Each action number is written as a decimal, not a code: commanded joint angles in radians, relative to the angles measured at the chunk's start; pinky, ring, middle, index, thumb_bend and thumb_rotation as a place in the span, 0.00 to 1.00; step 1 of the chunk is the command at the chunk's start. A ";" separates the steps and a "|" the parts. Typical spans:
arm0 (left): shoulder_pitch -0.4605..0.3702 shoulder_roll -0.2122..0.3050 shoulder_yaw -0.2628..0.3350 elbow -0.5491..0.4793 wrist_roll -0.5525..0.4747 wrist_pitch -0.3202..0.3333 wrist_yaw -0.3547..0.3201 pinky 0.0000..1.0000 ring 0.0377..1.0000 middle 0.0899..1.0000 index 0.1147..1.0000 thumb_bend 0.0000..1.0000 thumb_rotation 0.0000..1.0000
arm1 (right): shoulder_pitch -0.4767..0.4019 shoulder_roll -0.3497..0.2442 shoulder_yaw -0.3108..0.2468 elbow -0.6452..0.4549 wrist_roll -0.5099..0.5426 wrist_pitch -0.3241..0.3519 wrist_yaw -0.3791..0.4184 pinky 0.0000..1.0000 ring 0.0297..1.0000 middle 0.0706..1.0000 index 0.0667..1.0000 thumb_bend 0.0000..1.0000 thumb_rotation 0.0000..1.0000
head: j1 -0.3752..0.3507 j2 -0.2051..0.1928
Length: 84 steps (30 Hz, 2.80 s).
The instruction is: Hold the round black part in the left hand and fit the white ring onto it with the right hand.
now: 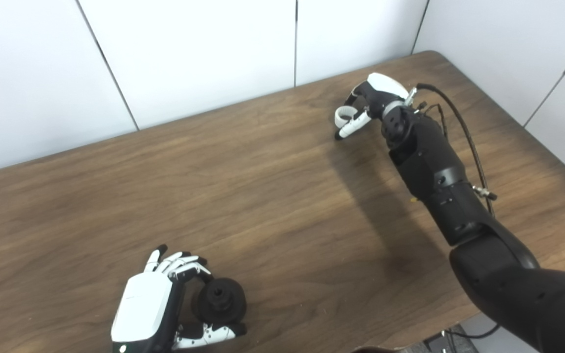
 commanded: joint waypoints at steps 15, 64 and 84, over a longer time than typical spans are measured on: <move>0.004 0.003 0.006 -0.015 0.014 0.004 -0.001 0.98 0.83 0.71 0.42 0.52 0.05 | -0.006 -0.087 0.073 0.005 0.111 -0.023 -0.138 1.00 1.00 0.86 0.45 0.52 0.13 | 0.000 0.003; -0.014 -0.102 -0.084 0.033 0.160 0.059 0.024 1.00 0.85 0.71 0.42 0.52 0.06 | 0.296 0.021 0.228 -0.986 0.122 0.001 0.399 1.00 1.00 0.86 0.45 0.52 0.13 | 0.352 0.058; -0.028 -0.105 -0.104 0.023 0.185 0.088 -0.007 1.00 0.85 0.72 0.42 0.52 0.06 | 0.374 0.136 0.264 -1.072 0.087 -0.003 0.507 1.00 1.00 0.86 0.45 0.52 0.13 | 0.365 0.083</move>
